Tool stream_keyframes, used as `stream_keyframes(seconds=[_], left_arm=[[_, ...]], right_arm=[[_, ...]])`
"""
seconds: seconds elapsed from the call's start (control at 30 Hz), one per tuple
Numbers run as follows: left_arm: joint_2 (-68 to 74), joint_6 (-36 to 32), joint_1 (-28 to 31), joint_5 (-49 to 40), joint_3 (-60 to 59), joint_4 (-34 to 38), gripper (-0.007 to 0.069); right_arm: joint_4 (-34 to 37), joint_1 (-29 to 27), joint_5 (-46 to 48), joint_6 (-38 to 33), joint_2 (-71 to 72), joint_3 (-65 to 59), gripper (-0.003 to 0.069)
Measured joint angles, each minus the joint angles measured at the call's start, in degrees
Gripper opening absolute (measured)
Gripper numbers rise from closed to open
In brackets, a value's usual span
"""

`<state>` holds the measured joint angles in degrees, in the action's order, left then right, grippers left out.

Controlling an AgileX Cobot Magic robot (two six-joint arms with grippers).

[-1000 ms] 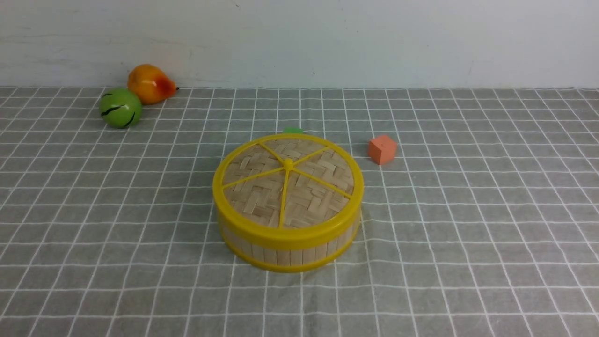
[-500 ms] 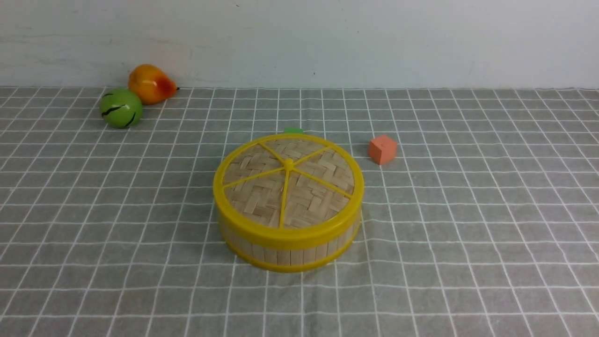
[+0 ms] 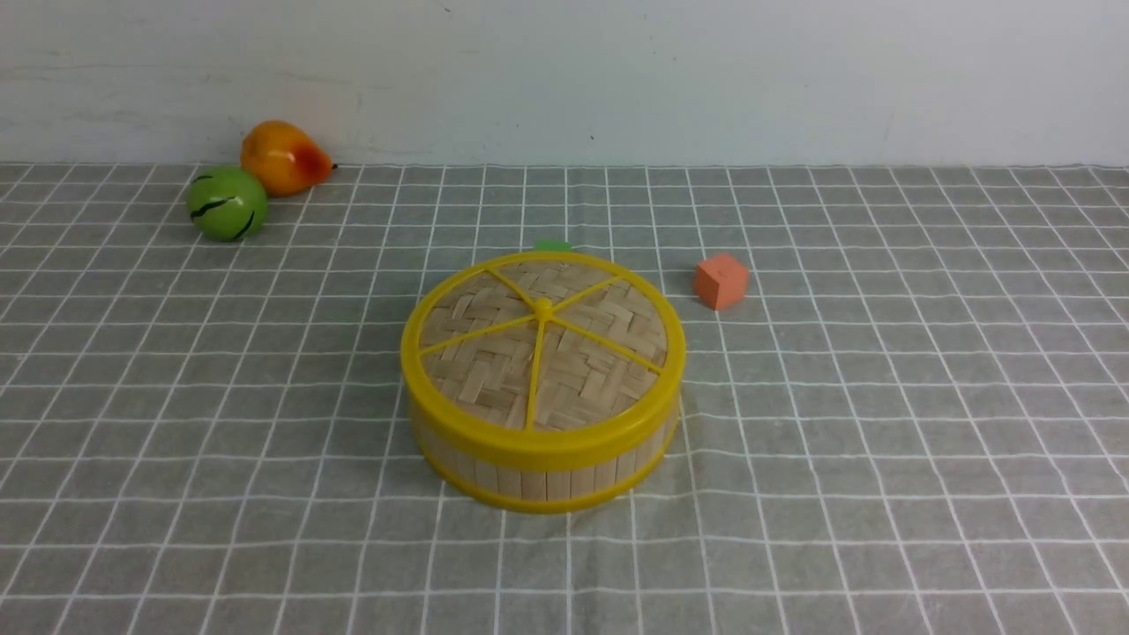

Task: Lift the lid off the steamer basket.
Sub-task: Use the left arm to lift the lid of the steamer

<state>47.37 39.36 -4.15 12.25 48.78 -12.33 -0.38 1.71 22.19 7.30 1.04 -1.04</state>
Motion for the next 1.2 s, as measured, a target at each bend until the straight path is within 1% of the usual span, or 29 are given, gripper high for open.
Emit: stream_keyframes(seconds=[0.13, 0.17, 0.2, 0.23, 0.27, 0.3, 0.33, 0.4, 0.43, 0.47, 0.5, 0.53, 0.57, 0.6, 0.63, 0.7, 0.73, 0.77, 0.8, 0.87, 0.9, 1.0, 1.07, 1.13, 1.2], left_arm=[[8.98, 13.29, -0.78, -7.94, 8.55, -11.98, 0.0016], [10.61, 15.35, -1.56, -10.87, 10.51, -14.98, -0.0009], [12.67, 17.44, -2.91, -13.89, 12.39, -18.72, -0.0013], [15.49, 19.13, -5.51, -17.46, 14.60, -23.29, -0.0013], [16.71, 19.82, -6.84, -19.74, 16.05, -24.88, -0.0013], [19.60, 20.11, -10.30, -23.16, 18.29, -27.61, -0.0013], [19.60, 20.11, -10.81, -23.76, 18.68, -27.88, -0.0013], [25.08, 17.65, -16.24, -30.55, 23.29, -29.13, -0.0013], [28.12, 14.34, -19.23, -35.36, 26.65, -28.62, -0.0013], [28.64, 13.75, -19.23, -35.36, 27.17, -28.42, -0.0013], [33.06, 8.17, -22.12, -41.98, 31.56, -24.76, -0.0013], [34.19, 6.51, -22.34, -42.73, 32.75, -24.21, -0.0013], [36.52, 2.88, -23.18, -46.54, 35.17, -21.49, -0.0013], [40.63, -4.36, -23.71, -52.02, 39.65, -14.67, -0.0013], [44.17, -11.00, -23.71, -56.59, 43.65, -9.73, -0.0013], [49.92, -21.27, -23.37, -64.27, 50.62, 0.24, -0.0013], [52.16, -23.73, -23.29, -66.51, 52.81, 3.82, -0.0013], [55.36, -27.41, -23.23, -70.87, 58.03, 8.23, -0.0013], [57.89, -29.69, -23.23, -74.70, 61.71, 11.19, -0.0013], [60.27, -30.85, -23.37, -77.44, 65.26, 13.34, -0.0013], [63.44, -31.74, -23.80, -80.49, 69.82, 15.19, -0.0013], [70.18, -32.31, -24.42, -82.96, 77.88, 14.97, -0.0013], [73.30, -32.05, -24.49, -83.26, 80.18, 14.05, -0.0009], [76.38, -31.51, -24.49, -83.42, 82.14, 13.11, 0.0017], [79.02, -30.98, -24.49, -83.50, 82.83, 12.33, 0.0084]], right_arm=[[0.00, 0.00, 0.00, 0.00, 0.00, 0.00, 0.0242], [0.00, 0.00, 0.00, 0.00, 0.00, 0.00, 0.0242], [0.00, 0.00, 0.00, 0.00, 0.00, 0.00, 0.0242], [0.00, 0.00, 0.00, 0.00, 0.00, 0.00, 0.0242], [0.00, 0.00, 0.00, 0.00, 0.00, 0.00, 0.0242], [0.00, 0.00, 0.00, 0.00, 0.00, 0.00, 0.0242], [0.00, 0.00, 0.00, 0.00, 0.00, 0.00, 0.0242], [0.00, 0.00, 0.00, 0.00, 0.00, 0.00, 0.0242], [0.00, 0.00, 0.00, 0.00, 0.00, 0.00, 0.0242], [0.00, 0.00, 0.00, 0.00, 0.00, 0.00, 0.0242], [0.00, 0.00, 0.00, 0.00, 0.00, 0.00, 0.0242], [0.00, 0.00, 0.00, 0.00, 0.00, 0.00, 0.0242], [0.00, 0.00, 0.00, 0.00, 0.00, 0.00, 0.0242], [0.00, 0.00, 0.00, 0.00, 0.00, 0.00, 0.0242], [0.00, 0.00, 0.00, 0.00, 0.00, 0.00, 0.0242], [0.00, 0.00, 0.00, 0.00, 0.00, 0.00, 0.0242], [0.00, 0.00, 0.00, 0.00, 0.00, 0.00, 0.0242], [0.00, 0.00, 0.00, 0.00, 0.00, 0.00, 0.0242], [0.00, 0.00, 0.00, 0.00, 0.00, 0.00, 0.0242], [0.00, 0.00, 0.00, 0.00, 0.00, 0.00, 0.0242], [0.00, 0.00, 0.00, 0.00, 0.00, 0.00, 0.0242], [0.00, 0.00, 0.00, 0.00, 0.00, 0.00, 0.0242], [0.00, 0.00, 0.00, 0.00, 0.00, 0.00, 0.0242], [0.00, 0.00, 0.00, 0.00, 0.00, 0.00, 0.0242], [0.00, 0.00, 0.00, 0.00, 0.00, 0.00, 0.0242]])
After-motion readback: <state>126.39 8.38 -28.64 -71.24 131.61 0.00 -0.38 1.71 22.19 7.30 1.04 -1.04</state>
